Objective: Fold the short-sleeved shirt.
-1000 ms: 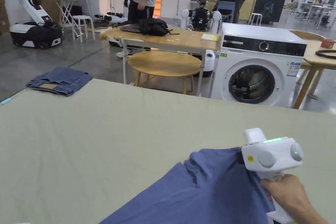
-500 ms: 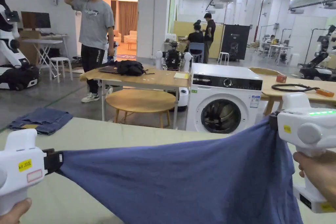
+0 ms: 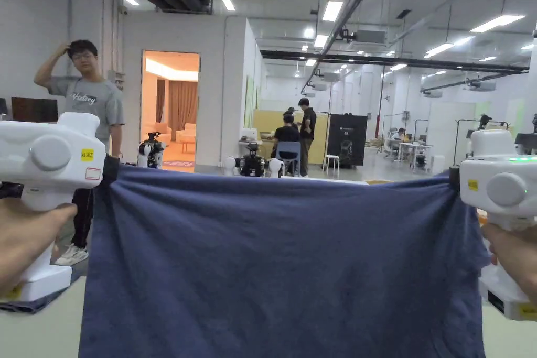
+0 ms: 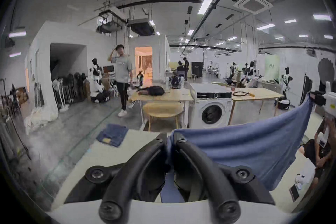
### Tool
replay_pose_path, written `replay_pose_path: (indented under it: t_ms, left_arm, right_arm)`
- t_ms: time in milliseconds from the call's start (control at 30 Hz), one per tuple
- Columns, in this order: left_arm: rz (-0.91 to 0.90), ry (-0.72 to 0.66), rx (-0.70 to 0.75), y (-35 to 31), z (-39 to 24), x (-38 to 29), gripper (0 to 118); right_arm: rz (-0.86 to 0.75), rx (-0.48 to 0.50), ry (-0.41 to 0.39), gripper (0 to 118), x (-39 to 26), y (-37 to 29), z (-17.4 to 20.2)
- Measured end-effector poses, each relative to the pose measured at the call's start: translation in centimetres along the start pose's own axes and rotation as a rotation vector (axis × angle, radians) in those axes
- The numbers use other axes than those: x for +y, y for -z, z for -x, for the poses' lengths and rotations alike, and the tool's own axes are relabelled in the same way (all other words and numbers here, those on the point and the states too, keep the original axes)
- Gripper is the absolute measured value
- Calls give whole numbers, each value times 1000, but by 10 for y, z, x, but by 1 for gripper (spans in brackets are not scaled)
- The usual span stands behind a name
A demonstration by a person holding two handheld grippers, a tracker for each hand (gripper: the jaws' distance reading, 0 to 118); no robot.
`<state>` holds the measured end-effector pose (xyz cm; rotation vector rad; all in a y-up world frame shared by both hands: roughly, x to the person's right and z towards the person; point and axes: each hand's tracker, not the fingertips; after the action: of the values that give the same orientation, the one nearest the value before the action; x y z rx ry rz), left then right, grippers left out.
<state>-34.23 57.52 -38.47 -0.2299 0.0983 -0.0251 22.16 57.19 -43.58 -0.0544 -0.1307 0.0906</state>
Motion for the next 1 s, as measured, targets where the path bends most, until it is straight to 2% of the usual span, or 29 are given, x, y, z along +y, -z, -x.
replay_pose_path:
  t_ms: [300,400,533,667,767,1000]
  left_arm:
    - [-47,12,52,46,2,80,0]
    - [-57,7,63,57,5,89,0]
    - [-51,15,80,72,11,92,0]
    - [-25,62,90,83,6,68,0]
    - [4,75,73,90,1,36,0]
    - [97,70,31,79,-9,-72,0]
  right_arm:
    - [-84,-53,9,1,62,51,19]
    - [-110,-56,18,1,74,53,25]
    - [-135,-52,-10,1,77,61,30]
    - [-119,-44,-55,1,51,63,32]
    - [-77,-44,-48,1,14,61,30]
    - [60,-35,-81,1,-91,31,21]
